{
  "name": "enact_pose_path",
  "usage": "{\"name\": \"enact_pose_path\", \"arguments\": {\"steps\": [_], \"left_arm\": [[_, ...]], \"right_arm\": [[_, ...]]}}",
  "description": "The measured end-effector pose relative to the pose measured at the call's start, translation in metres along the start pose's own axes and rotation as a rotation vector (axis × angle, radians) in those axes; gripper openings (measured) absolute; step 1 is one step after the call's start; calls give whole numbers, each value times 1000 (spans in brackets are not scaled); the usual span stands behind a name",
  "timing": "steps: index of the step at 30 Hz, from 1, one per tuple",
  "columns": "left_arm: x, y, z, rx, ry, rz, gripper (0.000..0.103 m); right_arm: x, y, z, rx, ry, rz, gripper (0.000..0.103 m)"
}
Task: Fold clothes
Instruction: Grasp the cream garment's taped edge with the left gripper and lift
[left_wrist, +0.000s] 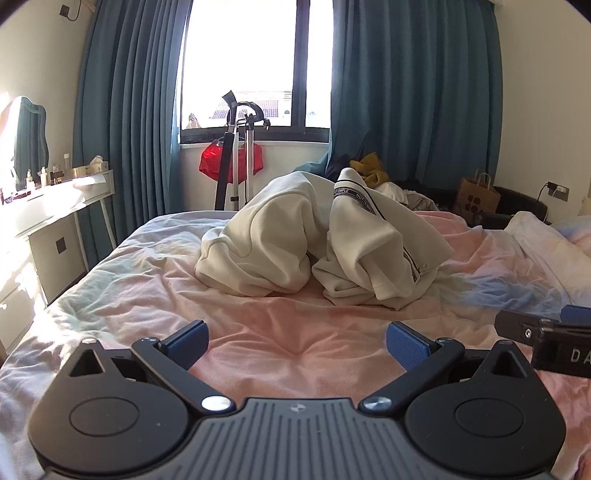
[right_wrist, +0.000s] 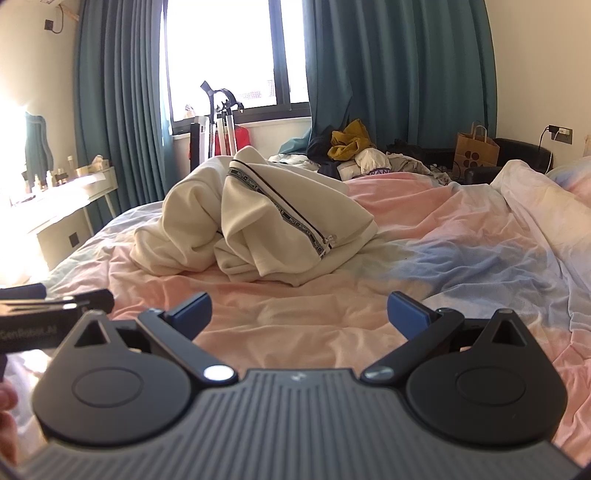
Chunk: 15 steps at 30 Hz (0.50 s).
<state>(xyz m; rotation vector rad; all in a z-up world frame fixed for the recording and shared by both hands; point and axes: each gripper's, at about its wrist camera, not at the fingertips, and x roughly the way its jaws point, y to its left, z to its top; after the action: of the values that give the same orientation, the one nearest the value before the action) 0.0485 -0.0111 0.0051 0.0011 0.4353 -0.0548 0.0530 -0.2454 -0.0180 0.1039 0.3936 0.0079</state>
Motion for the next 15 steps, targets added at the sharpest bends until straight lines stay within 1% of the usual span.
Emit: {"name": "enact_pose_path", "arguments": {"steps": [2,6,9,12,15], "left_arm": [[18,-4,12,1,11,10,103],[69,-17,41,8,21,6,103],[121,-29,66,-11,31,-9,103],[175,-42,88,-32,13,-34,103],[224,-54,103,-33,14,-15,103]], "right_arm": [[4,-4,1,13,6,-15,103],[14,-13,5,48,15,-33,103],[27,-24,6,83,23,-36,103],[46,-39,3,140,43,-46,103],[68,-52,-5,196,89,-47,103]]}}
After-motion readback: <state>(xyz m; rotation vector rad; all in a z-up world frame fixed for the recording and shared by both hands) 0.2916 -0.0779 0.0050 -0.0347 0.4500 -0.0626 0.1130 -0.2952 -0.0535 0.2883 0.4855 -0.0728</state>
